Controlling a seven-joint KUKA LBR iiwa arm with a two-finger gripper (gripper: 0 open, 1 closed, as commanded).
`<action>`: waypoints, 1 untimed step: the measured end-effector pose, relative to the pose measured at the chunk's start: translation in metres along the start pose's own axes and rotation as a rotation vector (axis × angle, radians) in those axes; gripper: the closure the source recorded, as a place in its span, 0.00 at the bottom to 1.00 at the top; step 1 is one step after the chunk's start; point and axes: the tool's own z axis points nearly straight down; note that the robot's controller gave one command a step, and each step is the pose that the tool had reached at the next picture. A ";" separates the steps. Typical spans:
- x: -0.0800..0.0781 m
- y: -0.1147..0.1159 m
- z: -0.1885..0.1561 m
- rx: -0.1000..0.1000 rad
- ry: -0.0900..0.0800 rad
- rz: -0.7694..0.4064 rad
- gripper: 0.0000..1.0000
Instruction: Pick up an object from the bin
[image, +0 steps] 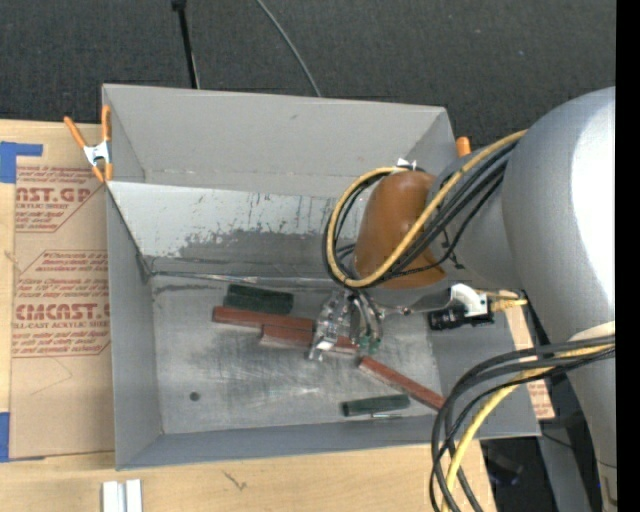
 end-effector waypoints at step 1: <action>0.000 0.000 0.000 0.000 -0.001 0.000 1.00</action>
Offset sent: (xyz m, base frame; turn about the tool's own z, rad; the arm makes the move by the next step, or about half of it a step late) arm 0.0170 -0.0061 0.1839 -0.0081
